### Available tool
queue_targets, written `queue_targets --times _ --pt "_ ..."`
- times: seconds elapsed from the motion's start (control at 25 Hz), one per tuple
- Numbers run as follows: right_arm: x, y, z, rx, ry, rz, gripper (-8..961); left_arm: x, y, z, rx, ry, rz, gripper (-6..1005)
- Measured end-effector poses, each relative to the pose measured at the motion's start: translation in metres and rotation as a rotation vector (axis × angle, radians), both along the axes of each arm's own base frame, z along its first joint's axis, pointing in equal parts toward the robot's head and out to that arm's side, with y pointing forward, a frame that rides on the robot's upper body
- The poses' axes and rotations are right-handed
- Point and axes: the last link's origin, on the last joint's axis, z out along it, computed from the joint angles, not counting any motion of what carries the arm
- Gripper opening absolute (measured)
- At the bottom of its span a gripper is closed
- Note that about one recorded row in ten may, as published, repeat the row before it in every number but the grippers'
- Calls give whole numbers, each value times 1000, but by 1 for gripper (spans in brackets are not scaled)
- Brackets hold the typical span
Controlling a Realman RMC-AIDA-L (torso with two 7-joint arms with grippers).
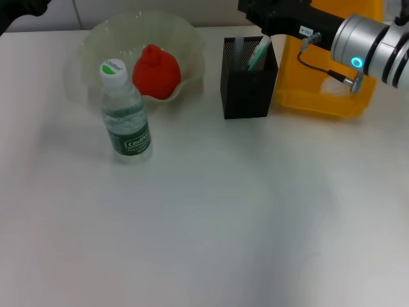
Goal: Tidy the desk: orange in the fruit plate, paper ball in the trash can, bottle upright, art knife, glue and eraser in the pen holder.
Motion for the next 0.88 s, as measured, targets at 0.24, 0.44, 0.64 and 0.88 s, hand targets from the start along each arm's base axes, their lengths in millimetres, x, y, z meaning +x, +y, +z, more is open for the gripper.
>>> queue_targets --times 0.24,0.44,0.64,0.88 --pt "6 -8 10 21 68 14 290 0 0 -1 -16 -22 7 746" --pt "5 -25 39 117 192 128 502 0 1 -2 -40 -49 16 747" --pt "-2 -46 71 143 259 288 575 2 4 -3 -134 -84 31 748" --pt "-14 -55 84 -96 126 360 603 11 -12 6 -384 -28 -72 749"
